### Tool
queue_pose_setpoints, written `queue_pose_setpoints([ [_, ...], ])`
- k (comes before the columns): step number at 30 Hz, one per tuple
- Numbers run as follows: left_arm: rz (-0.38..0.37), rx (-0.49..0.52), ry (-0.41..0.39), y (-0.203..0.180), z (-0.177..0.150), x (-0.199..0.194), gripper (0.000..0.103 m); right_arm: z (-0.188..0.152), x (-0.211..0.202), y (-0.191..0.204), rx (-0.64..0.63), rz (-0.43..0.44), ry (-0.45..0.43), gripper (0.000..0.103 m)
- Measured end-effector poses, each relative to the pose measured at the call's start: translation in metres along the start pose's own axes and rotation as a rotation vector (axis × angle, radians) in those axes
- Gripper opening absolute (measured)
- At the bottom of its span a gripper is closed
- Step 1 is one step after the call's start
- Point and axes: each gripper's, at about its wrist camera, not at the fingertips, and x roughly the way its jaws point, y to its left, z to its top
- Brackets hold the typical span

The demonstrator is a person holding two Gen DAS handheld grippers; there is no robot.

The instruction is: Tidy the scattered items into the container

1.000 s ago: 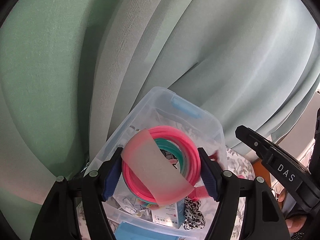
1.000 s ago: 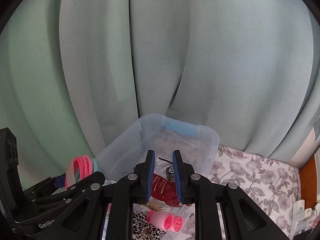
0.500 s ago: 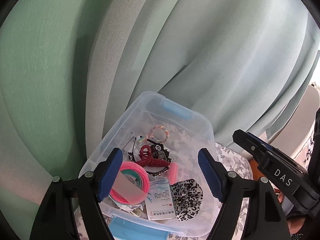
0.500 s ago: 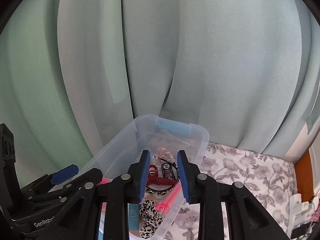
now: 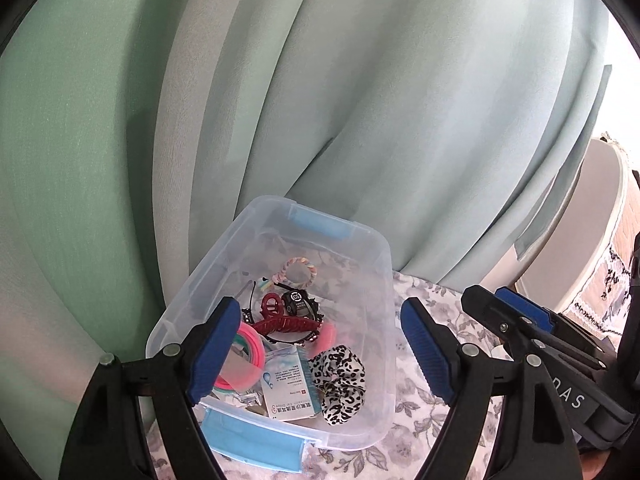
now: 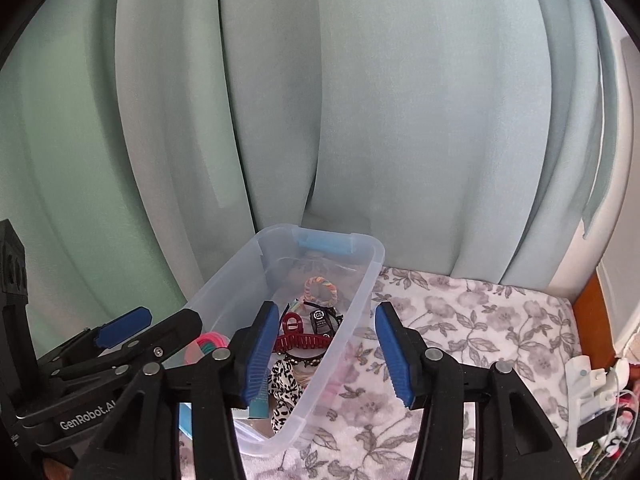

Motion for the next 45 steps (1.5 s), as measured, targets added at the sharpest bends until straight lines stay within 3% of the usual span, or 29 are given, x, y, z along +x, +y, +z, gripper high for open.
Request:
queue_pose_setpoints([
  [9,0.037,0.08,-0.009,-0.032,-0.002,-0.019,0.083,-0.011,-0.03,-0.02,0.056,-0.018,-0.005,0.061],
  [17,0.117,0.163,0.004,-0.061,-0.009,-0.029,0.084,-0.024,-0.052,-0.033,0.091,-0.021,0.005,0.063],
  [23,0.101,0.175,0.014,-0.074,-0.013,-0.035,0.084,-0.032,-0.067,-0.048,0.13,-0.03,0.015,0.066],
  [32,0.15,0.241,-0.003,-0.095,-0.02,-0.048,0.084,-0.04,-0.089,-0.06,0.163,-0.06,0.022,0.07],
  [45,0.129,0.23,0.029,-0.097,-0.023,-0.054,0.084,-0.047,-0.106,-0.063,0.173,-0.104,0.024,0.086],
])
